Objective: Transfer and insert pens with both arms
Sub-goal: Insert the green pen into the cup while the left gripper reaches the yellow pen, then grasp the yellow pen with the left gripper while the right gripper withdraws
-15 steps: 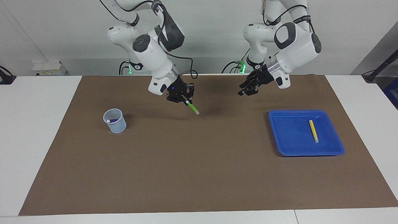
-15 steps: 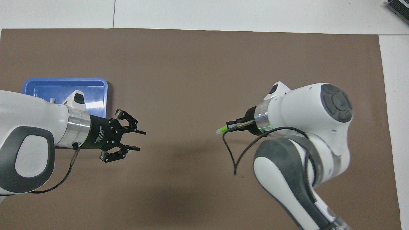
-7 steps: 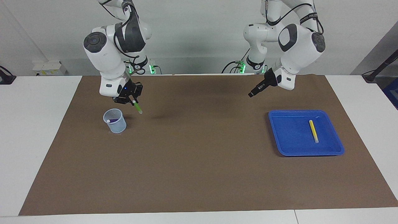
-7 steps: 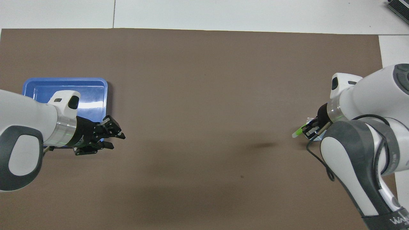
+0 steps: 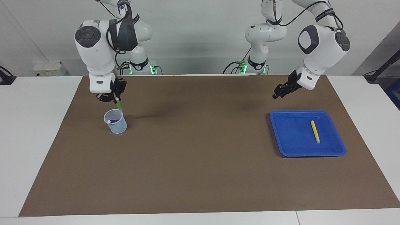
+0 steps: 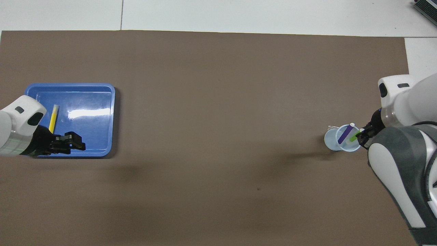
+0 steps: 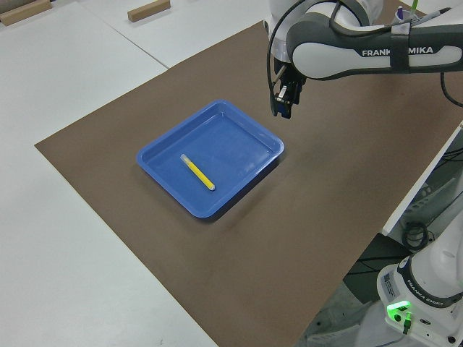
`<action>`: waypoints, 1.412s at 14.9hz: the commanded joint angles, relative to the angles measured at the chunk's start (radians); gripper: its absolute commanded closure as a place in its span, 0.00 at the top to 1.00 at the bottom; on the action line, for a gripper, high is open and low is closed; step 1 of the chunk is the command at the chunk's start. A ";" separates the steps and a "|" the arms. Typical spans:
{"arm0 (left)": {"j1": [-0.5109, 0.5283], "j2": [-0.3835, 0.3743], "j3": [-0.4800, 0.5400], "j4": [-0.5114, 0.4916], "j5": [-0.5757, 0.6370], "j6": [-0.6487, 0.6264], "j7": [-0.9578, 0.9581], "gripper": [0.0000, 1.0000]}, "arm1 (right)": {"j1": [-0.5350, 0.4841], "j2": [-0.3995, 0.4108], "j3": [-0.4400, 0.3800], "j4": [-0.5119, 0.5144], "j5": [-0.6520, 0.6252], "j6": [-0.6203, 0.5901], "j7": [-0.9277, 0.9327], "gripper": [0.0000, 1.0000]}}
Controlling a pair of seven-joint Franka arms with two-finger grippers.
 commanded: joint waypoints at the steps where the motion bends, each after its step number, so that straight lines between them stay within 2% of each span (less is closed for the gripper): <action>1: 0.068 -0.015 -0.008 -0.015 0.097 0.067 0.156 0.49 | -0.054 -0.013 0.010 -0.043 -0.022 0.073 -0.071 0.00; 5: 0.121 0.029 -0.008 -0.012 0.195 0.156 0.329 0.49 | -0.076 -0.024 0.011 -0.094 -0.002 0.123 -0.014 0.00; 7: 0.126 0.068 -0.003 -0.004 0.230 0.213 0.393 0.49 | -0.076 -0.045 0.011 -0.146 0.057 0.158 0.067 0.00; 9: 0.153 0.121 -0.003 0.016 0.243 0.253 0.413 0.49 | -0.077 -0.054 0.011 -0.178 0.111 0.190 0.084 0.00; 13: 0.163 0.209 -0.003 0.034 0.247 0.349 0.428 0.49 | -0.109 -0.068 0.010 -0.206 0.139 0.190 0.104 0.01; 14: 0.163 0.230 -0.002 0.034 0.247 0.378 0.428 0.49 | -0.109 -0.068 0.011 -0.204 0.139 0.190 0.104 0.32; 15: 0.164 0.253 -0.002 0.034 0.247 0.409 0.425 0.50 | -0.108 -0.067 0.011 -0.203 0.139 0.189 0.104 0.49; 21: 0.194 0.361 -0.002 0.053 0.247 0.530 0.428 0.50 | -0.093 -0.053 0.021 -0.154 0.175 0.155 0.116 0.49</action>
